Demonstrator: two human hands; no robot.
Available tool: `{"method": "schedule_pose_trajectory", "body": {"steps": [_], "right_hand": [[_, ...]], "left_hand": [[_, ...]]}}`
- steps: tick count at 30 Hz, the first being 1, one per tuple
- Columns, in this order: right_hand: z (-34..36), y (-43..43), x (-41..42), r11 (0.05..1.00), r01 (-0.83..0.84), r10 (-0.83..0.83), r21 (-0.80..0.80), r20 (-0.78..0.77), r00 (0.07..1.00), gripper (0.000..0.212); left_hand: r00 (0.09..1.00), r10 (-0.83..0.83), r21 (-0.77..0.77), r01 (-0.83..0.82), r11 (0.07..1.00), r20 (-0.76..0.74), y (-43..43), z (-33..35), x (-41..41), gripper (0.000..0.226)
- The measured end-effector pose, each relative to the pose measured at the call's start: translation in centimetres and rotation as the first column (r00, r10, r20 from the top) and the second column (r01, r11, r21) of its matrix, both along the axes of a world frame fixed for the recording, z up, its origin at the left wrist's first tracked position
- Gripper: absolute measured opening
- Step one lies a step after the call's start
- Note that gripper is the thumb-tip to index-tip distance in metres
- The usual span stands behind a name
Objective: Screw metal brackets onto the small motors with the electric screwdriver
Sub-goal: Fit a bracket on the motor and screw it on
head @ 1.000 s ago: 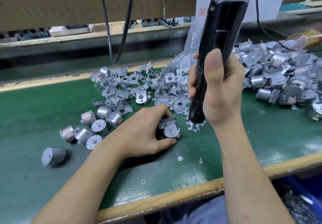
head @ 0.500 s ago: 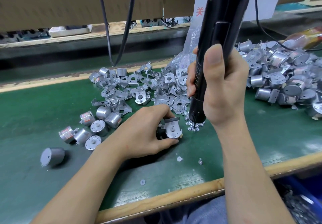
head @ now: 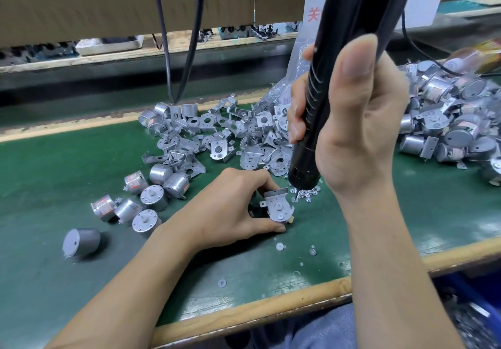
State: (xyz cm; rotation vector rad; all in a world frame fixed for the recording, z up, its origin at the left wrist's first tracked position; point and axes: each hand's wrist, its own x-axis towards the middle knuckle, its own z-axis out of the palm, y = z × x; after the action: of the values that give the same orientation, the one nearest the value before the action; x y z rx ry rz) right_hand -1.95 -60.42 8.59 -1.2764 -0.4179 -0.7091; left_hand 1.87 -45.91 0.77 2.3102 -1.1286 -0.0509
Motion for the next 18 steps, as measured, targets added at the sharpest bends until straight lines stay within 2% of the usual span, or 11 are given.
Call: {"method": "schedule_pose_trajectory", "body": {"steps": [5,10,18], "right_hand": [[-0.1,0.1,0.0,1.000,0.003,-0.003,-0.004,-0.022,1.000,0.083],[-0.6,-0.4,0.3,1.000,0.007,-0.006,0.017,-0.053,0.999,0.062],[-1.4,-1.3,0.6,1.000,0.029,-0.028,0.002,-0.121,0.992,0.063]], "left_hand": [[1.000,0.013,0.004,-0.013,1.000,-0.022,0.0,0.0,0.0,0.042],[0.999,0.006,0.006,-0.006,1.000,-0.033,-0.1,0.1,-0.1,0.040],[0.999,0.015,0.004,-0.015,1.000,-0.028,0.0,0.1,-0.1,0.041]]}}
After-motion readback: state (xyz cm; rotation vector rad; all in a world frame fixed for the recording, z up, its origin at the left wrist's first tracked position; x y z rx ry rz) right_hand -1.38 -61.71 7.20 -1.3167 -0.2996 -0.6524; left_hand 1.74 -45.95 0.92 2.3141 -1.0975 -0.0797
